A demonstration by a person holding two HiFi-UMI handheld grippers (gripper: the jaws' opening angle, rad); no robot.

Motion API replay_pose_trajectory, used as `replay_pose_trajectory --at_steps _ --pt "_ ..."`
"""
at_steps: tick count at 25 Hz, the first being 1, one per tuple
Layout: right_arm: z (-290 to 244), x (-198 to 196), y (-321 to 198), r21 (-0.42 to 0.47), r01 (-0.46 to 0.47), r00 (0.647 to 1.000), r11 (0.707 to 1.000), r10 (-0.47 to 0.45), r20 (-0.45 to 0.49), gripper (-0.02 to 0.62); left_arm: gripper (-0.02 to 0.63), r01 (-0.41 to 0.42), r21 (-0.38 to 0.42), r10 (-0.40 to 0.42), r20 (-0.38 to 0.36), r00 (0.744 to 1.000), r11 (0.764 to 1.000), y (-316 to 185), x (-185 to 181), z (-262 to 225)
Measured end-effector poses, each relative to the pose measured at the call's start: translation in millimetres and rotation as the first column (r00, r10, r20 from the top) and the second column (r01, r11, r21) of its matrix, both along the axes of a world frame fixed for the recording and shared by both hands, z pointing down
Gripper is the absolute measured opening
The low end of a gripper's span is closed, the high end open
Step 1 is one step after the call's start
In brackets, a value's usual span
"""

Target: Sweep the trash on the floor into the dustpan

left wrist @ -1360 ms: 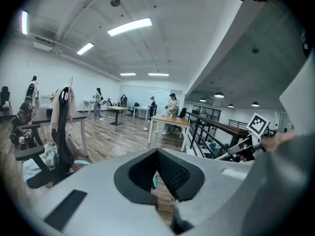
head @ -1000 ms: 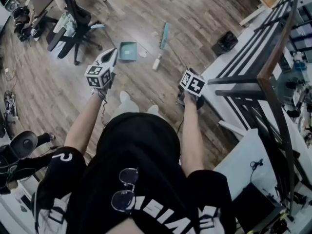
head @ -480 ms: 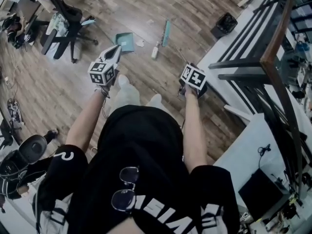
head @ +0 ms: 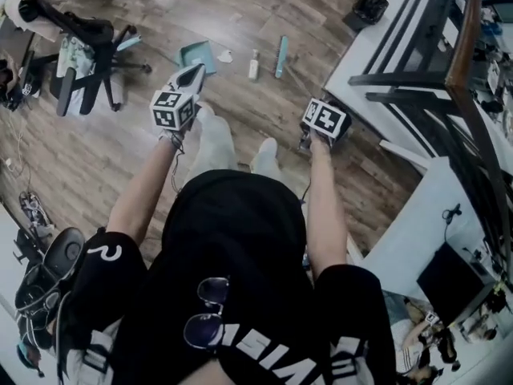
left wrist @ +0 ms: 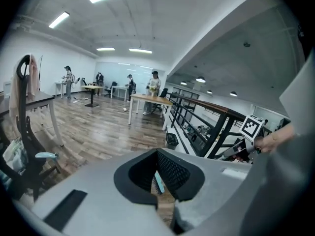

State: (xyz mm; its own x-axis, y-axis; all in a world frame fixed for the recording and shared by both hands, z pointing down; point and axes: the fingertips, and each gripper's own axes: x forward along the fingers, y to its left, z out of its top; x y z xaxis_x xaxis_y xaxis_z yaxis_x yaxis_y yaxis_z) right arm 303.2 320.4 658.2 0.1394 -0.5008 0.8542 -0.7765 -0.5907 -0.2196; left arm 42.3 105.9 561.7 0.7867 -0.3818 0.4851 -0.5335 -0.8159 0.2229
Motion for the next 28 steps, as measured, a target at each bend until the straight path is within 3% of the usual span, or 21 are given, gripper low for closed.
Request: replay_pose_trajectory --at_steps 8,17,28 --pt "44 -21 -25 -0.124 -0.109 0.994 0.986 0.111 0.009 0.083 -0.002 -0.061 -0.074 0.061 -0.005 0.998 0.995 -71 -11 37" --pt "96 -60 -71 -0.185 -0.178 0.983 0.966 0.181 -0.001 0.083 -0.002 -0.114 -0.126 0.114 -0.011 0.993 0.985 -134 -32 75" --pt "132 -134 -161 -0.155 -0.166 0.985 0.974 0.172 0.025 0.084 -0.002 -0.067 -0.188 0.067 -0.006 0.998 0.98 -174 -90 105"
